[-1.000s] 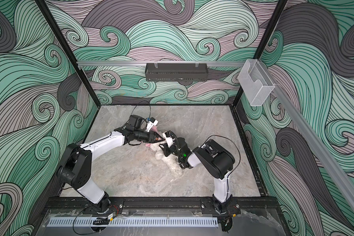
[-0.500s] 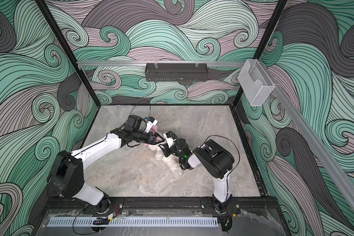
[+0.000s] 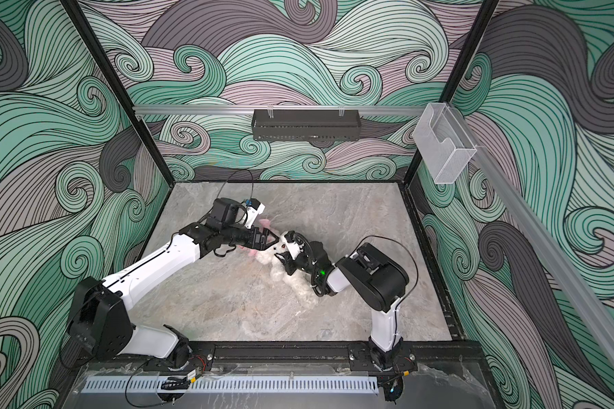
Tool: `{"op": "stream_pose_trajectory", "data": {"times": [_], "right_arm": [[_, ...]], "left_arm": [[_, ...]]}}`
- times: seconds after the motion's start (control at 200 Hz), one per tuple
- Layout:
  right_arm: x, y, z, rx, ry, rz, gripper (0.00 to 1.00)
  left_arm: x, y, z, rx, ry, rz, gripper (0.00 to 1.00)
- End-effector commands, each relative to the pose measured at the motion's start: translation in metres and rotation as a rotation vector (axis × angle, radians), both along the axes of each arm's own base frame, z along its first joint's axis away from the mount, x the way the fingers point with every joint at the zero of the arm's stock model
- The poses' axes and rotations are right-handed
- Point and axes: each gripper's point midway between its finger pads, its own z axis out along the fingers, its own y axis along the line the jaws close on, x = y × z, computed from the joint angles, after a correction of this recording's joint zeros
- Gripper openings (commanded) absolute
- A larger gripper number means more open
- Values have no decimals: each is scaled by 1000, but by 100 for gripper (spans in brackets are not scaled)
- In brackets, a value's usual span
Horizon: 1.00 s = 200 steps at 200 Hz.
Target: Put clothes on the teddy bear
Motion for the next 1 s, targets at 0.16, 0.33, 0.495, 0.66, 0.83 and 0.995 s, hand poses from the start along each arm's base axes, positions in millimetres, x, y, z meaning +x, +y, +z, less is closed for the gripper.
{"op": "stream_pose_trajectory", "data": {"times": [0.16, 0.33, 0.495, 0.66, 0.83, 0.995], "right_arm": [[-20, -10, -23, -69, -2, 74, 0], [-25, -16, -19, -76, -8, 110, 0], [-27, -24, -14, -69, -16, 128, 0], [-30, -23, -10, -59, -29, 158, 0], [-31, -23, -10, -70, -30, 167, 0], [-30, -21, -6, -70, -46, 177, 0]], "left_arm": [[6, 76, -1, 91, -23, 296, 69], [4, 113, -36, 69, 56, 411, 46], [5, 95, -52, 30, 123, 313, 35], [17, 62, -61, -44, 211, 164, 29], [18, 39, -59, -109, 210, 69, 31], [7, 20, -56, -181, 236, -26, 41]]}}
